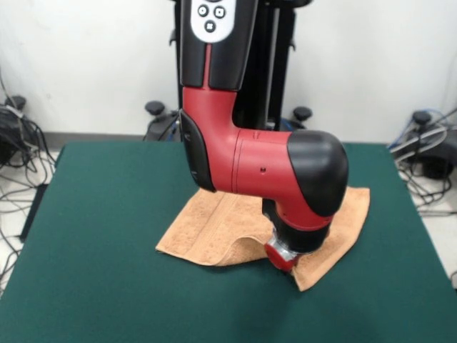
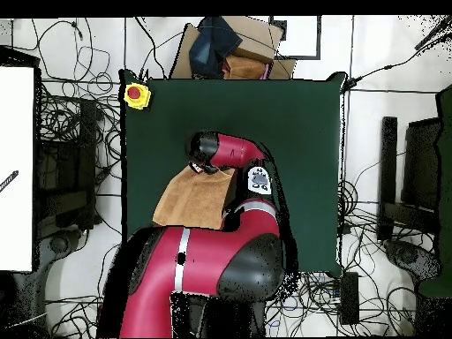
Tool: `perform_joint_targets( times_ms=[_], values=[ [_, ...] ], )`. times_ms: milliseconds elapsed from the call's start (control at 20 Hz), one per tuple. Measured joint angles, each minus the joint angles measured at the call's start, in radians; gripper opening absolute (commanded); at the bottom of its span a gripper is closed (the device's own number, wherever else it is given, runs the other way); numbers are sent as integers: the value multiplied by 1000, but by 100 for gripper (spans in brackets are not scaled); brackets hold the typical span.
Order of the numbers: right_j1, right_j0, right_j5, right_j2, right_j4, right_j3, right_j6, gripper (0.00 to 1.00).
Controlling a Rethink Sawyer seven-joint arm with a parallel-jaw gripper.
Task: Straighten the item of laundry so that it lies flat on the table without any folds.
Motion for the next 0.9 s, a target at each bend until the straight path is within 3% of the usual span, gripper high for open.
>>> perform_joint_targets(
  times_ms=[550, 900],
  values=[
    [2, -8, -14, 9, 1, 0, 0, 0],
    [3, -36, -139, 42, 1, 7, 0, 0]
  ],
)
